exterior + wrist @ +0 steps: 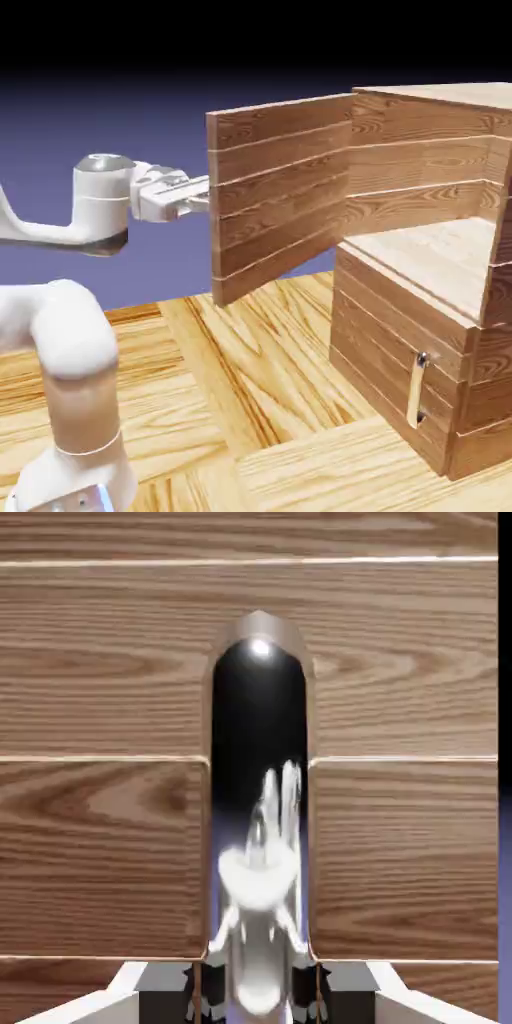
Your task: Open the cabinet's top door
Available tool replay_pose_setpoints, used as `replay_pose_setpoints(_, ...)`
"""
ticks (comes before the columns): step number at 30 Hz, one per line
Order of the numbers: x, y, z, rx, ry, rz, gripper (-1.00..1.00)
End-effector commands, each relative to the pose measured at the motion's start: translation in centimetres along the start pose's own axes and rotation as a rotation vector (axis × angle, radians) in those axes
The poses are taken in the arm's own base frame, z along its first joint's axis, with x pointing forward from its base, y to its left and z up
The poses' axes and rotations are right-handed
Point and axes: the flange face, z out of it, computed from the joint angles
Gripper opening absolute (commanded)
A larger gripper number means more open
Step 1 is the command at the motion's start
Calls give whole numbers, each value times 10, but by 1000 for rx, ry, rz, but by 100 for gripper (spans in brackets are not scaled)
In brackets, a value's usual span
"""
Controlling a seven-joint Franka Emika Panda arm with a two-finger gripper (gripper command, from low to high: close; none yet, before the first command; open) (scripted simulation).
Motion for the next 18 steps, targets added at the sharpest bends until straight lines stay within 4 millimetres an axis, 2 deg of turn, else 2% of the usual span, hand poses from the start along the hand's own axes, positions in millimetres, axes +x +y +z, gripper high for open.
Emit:
replay_pose_setpoints(1, -3, -3, -9, -20, 19, 0, -100)
replay_pose_setpoints(9, -30, -30, -75, -164, 164, 0, -100)
replay_pose_setpoints(17, -60, -60, -124, -287, 286, 0, -100)
replay_pose_setpoints(18, -60, -60, -124, -287, 286, 0, 100)
